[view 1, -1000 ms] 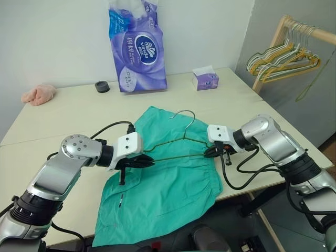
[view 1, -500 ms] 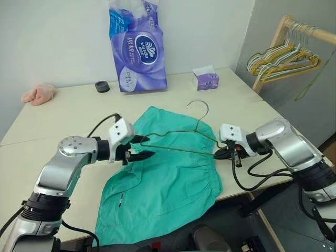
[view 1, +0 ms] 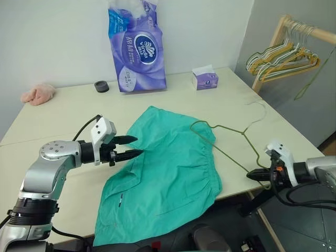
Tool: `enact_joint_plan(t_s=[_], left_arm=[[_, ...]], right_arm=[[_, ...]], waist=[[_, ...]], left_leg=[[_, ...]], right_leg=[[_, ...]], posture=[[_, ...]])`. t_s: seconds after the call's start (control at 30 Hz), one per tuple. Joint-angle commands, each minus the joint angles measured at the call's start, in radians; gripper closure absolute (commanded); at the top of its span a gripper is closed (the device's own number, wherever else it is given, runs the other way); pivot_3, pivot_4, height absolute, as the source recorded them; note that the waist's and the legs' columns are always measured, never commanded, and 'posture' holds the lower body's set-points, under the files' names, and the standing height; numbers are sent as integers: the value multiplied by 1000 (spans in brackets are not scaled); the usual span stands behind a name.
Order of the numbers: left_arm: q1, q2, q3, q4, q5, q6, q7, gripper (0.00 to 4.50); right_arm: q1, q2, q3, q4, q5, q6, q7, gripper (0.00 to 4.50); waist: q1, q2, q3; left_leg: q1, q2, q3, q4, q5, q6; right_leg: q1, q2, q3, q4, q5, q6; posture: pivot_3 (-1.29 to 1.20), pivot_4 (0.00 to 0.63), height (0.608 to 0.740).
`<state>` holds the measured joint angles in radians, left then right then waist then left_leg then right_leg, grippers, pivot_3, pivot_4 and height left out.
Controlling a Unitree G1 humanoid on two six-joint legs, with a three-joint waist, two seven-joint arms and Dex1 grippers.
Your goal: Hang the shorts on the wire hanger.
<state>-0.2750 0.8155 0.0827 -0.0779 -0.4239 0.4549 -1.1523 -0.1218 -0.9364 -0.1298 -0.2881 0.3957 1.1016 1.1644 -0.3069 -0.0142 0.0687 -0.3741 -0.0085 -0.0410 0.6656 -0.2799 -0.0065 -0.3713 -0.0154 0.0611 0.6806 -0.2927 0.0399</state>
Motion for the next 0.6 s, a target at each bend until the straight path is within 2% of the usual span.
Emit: enact_joint_plan(t_s=[0.03,0.13,0.3,0.6], left_arm=[[-14,20,-6,-44,-9,-7,-23,1666],[-20,23,-28,-54,-6,-14,-43,1666],[-11,28,-40,-81,-30,-11,-85,1666],[-51,-30,-57,-71,23,-59,-5,1666]], right_arm=[[127,-37,-118,-57,73,78,-15,4500],[215,-64,-154,-50,103,105,-22,4500],[269,-81,-181,-33,156,147,-33,4500],[192,-6,-135,-2,238,246,-129,4500]], waist=[[4,0,0],[4,-1,1],[-5,-2,2],[-3,-4,4]], left_leg=[[0,0,0,0,0,0],[-1,0,1,0,0,0],[0,1,4,0,0,0],[1,2,6,-1,0,0]], right_leg=[[0,0,0,0,-2,3],[-1,1,0,0,-3,4],[0,2,4,-1,-3,5],[-1,8,6,-1,-3,4]], posture=[[-368,50,740],[-373,52,740],[-378,54,740],[-368,53,740]])
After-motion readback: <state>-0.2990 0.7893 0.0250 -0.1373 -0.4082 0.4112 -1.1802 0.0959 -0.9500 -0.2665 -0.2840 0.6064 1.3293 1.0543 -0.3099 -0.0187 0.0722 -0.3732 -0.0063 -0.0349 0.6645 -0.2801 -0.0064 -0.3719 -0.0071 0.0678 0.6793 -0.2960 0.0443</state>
